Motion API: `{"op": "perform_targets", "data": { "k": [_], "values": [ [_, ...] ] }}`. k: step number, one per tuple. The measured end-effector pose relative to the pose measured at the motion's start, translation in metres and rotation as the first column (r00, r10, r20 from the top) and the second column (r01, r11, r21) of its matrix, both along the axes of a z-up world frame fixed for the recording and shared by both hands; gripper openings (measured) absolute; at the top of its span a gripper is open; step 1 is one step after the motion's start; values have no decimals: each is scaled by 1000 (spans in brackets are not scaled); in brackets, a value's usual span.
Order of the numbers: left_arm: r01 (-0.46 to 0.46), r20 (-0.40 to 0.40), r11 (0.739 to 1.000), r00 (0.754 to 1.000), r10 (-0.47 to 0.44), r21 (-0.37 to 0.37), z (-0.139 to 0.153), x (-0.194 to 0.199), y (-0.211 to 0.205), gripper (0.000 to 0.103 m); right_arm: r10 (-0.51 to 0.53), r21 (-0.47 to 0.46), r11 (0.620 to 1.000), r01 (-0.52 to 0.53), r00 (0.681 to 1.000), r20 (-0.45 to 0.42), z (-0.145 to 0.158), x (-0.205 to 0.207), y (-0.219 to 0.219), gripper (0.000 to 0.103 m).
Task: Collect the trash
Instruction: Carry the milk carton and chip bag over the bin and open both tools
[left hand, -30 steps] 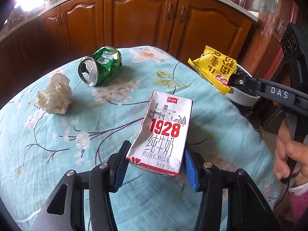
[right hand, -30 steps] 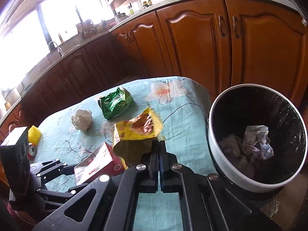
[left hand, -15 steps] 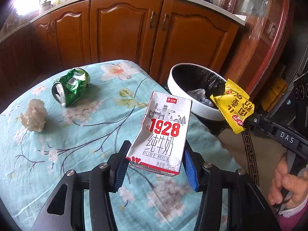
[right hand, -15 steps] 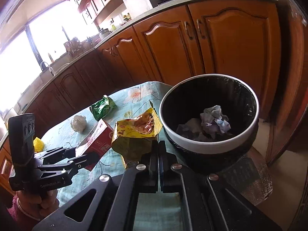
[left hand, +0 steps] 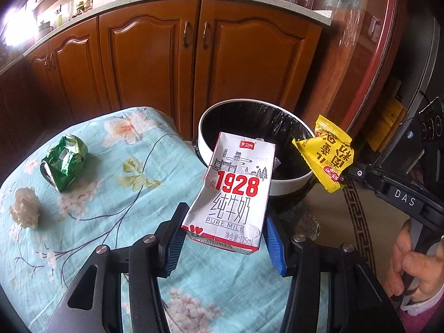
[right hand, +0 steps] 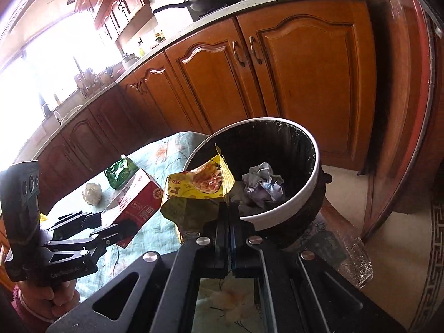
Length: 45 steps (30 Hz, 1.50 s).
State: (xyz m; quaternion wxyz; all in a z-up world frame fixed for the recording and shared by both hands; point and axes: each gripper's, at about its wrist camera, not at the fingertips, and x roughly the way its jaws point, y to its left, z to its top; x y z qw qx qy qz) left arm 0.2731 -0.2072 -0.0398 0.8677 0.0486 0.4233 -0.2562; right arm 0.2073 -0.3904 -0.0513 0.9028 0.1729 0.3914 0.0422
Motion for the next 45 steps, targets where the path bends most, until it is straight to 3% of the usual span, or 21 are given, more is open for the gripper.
{"op": "perform_targets", "data": {
  "k": [26, 45],
  "values": [
    [22, 4, 999, 1000, -22, 46, 3, 67, -61, 50, -44, -85, 996, 39, 998, -48, -11, 45, -40, 1],
    [29, -68, 997, 997, -24, 71, -20, 99, -84, 49, -36, -98, 995, 26, 995, -97, -22, 72, -45, 9]
  ]
}}
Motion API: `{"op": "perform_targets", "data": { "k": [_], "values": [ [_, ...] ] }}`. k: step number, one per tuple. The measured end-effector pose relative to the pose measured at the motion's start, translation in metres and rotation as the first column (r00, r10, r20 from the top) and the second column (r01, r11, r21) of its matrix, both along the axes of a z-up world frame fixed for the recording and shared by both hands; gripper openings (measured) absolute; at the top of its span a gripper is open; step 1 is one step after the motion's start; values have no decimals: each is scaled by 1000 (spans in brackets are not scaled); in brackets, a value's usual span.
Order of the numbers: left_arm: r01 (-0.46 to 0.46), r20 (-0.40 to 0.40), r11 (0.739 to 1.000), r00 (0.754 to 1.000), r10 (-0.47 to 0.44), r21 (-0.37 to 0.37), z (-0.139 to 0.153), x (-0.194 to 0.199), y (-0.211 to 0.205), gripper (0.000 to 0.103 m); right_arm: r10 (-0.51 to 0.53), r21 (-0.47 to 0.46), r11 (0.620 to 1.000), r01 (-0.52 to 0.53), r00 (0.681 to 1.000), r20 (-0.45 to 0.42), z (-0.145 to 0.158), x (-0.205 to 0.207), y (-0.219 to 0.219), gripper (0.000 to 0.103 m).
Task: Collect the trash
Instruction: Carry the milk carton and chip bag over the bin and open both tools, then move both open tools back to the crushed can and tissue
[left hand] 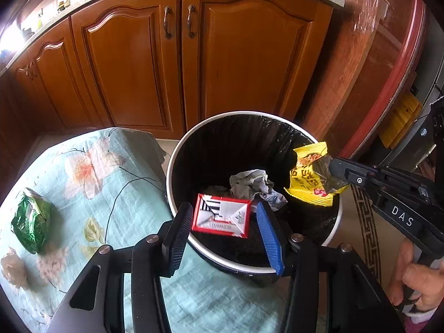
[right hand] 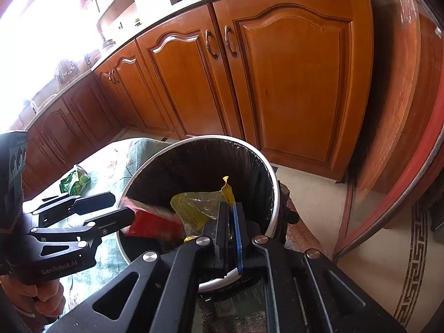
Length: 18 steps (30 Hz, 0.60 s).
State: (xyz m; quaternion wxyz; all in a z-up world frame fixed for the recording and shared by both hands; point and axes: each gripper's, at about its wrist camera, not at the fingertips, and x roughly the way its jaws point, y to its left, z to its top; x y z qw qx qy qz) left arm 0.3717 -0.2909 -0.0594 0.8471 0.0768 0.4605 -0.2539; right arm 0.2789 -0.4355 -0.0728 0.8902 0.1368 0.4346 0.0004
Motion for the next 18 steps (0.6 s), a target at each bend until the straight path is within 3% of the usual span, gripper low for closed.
{"op": "perform_targets", "data": {
  "k": [1, 2, 4, 6, 10, 18],
  "values": [
    [-3, 0, 1000, 1000, 3, -8, 1, -1, 2, 50, -7, 6, 1000, 7, 1000, 2, 0, -1, -1, 18],
    [-8, 2, 1000, 1000, 8, -14, 1, -2, 4, 51, -11, 19, 1000, 11, 1000, 8, 1, -3, -1, 35],
    [-19, 4, 999, 1000, 19, -32, 2, -5, 11, 51, -22, 34, 999, 21, 999, 23, 2, -9, -2, 51],
    [-33, 5, 998, 999, 34, -58, 4, -10, 20, 52, -30, 41, 999, 28, 999, 40, 5, -15, -1, 51],
    [-68, 17, 992, 997, 70, -104, 8, -27, 46, 55, -40, 77, 996, 34, 996, 80, 12, -29, 4, 78],
    [-184, 7, 969, 982, 187, -165, 2, -72, 118, 58, -14, 141, 990, -3, 992, 125, 18, -57, 42, 85]
  ]
}}
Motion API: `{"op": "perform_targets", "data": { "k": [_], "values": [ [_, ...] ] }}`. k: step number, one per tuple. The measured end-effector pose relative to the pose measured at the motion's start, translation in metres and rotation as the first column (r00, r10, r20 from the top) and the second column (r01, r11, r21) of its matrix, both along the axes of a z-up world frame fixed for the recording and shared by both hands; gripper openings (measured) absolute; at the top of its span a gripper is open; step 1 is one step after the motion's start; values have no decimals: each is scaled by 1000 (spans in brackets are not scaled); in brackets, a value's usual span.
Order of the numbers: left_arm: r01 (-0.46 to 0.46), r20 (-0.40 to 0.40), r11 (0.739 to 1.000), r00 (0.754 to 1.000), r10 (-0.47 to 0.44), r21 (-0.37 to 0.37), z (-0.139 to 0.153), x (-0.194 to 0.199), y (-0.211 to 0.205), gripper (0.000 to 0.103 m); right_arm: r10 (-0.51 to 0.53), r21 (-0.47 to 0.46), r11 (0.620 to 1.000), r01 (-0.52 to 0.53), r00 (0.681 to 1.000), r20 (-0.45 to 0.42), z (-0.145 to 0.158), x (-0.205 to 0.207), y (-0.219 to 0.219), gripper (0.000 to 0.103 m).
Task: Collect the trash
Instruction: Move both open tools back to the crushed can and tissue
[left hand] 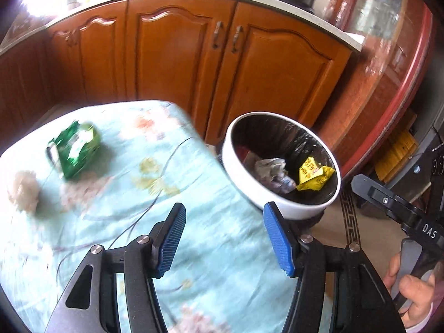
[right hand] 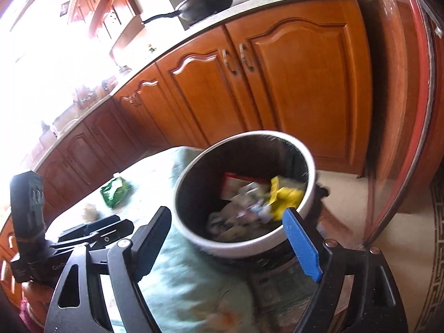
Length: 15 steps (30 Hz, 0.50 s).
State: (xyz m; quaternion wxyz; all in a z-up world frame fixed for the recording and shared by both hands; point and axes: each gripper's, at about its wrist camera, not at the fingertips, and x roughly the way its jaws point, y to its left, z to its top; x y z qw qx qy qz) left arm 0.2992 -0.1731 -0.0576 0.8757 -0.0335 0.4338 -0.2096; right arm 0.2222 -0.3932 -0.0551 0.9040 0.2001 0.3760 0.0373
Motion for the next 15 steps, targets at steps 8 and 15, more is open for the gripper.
{"op": "perform_targets", "data": {
  "k": [8, 15],
  "values": [
    [-130, -22, 992, 991, 130, -7, 0, -38, 75, 58, 122, 32, 992, -122, 993, 0, 1, -3, 57, 85],
    [-245, -43, 969, 969, 244, -21, 5, -57, 131, 61, 221, 42, 975, -220, 975, -22, -5, 8, 108, 85]
  ]
}}
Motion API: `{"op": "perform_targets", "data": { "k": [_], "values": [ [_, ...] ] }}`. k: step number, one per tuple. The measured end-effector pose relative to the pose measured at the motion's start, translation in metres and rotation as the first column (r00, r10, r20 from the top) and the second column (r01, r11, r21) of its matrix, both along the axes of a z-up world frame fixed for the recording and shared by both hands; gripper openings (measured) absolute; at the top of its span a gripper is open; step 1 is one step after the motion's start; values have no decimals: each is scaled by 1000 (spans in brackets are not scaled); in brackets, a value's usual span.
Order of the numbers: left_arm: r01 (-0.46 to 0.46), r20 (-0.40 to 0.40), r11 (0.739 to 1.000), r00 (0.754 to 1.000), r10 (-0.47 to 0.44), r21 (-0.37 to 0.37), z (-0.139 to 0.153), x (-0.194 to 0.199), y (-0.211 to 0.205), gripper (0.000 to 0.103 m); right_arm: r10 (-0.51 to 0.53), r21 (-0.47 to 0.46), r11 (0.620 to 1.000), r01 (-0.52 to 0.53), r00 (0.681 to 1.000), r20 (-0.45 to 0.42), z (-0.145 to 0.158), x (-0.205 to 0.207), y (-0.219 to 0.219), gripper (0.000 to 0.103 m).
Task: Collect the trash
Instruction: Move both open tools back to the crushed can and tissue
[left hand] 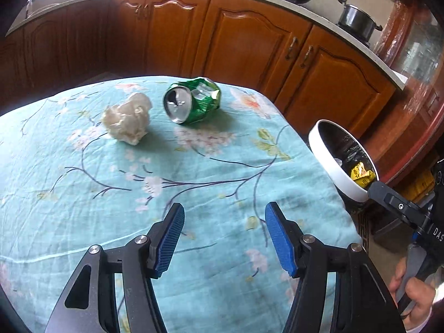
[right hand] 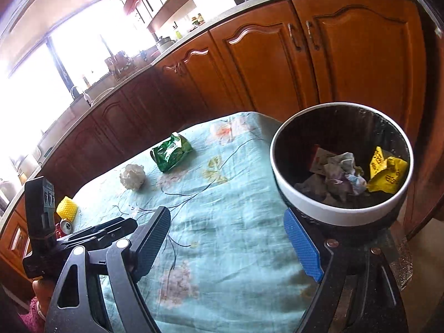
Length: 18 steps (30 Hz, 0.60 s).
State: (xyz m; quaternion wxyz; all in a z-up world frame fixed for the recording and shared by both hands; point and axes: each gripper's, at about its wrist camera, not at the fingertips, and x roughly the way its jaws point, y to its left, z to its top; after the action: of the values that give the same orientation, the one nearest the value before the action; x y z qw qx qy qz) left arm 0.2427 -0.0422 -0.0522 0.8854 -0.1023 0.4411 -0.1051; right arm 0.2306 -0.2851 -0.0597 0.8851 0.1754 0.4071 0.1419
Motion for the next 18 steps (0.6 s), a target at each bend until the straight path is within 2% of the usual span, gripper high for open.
{"op": "perform_targets", "data": {
  "k": [7, 9, 18],
  "values": [
    [-78, 5, 997, 997, 77, 8, 5, -2, 37, 62, 98, -4, 995, -98, 995, -36, -11, 20, 42, 85],
    [-101, 5, 995, 995, 101, 7, 4, 0, 46, 67, 126, 2, 992, -126, 991, -52, -14, 30, 51, 85],
    [-172, 4, 985, 985, 172, 12, 4, 27, 77, 72, 225, -13, 974, -226, 972, -65, -24, 78, 88, 85]
  ]
}}
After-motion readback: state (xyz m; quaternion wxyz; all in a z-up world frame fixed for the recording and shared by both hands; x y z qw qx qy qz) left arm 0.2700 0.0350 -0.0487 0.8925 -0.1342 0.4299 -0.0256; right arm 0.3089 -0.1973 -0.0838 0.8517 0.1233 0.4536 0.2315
